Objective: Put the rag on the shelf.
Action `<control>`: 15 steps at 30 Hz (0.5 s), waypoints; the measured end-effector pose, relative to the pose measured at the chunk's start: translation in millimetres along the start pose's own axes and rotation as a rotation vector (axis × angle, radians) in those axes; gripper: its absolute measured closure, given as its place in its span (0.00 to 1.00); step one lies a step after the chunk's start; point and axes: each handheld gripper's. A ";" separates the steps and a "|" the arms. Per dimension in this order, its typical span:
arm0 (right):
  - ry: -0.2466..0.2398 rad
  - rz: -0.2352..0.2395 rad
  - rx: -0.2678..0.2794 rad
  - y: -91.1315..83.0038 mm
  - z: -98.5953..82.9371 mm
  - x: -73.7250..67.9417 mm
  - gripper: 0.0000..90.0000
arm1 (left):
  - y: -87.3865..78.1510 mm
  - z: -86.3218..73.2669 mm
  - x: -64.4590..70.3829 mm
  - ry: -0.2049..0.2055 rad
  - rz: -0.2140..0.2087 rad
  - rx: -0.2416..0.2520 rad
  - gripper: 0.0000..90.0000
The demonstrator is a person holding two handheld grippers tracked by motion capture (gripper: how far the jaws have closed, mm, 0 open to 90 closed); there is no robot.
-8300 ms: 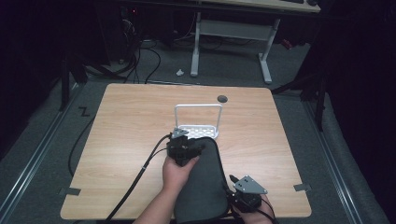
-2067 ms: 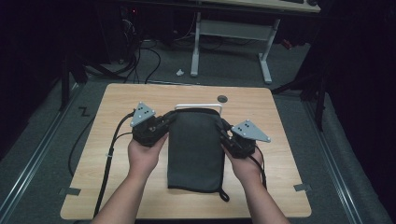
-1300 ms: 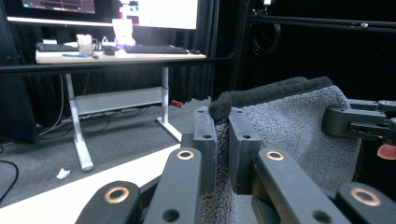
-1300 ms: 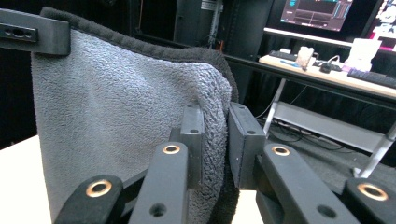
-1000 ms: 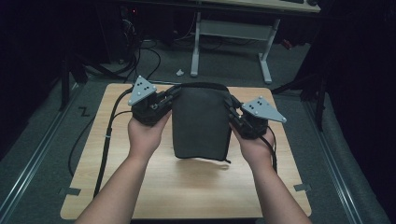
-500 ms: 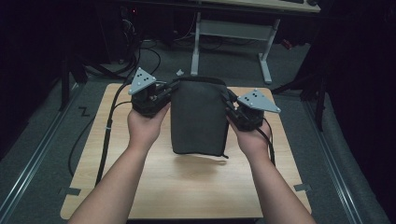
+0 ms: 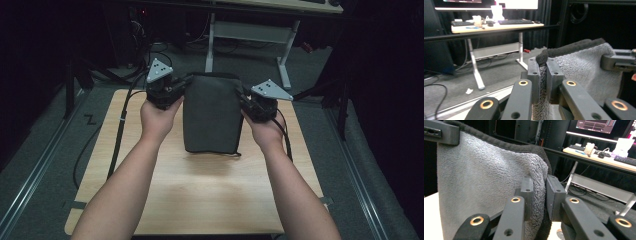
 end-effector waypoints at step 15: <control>-0.025 0.006 -0.035 41.1 -7.6 17.6 0.87 | 41.5 -23.1 -21.3 -0.012 0.037 -0.119 0.93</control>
Point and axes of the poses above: each handheld gripper's, and its own axes: y roughly forward along the jaws, z roughly out of its top, x roughly to its right, and after that the axes turned 13 degrees about y, right-handed
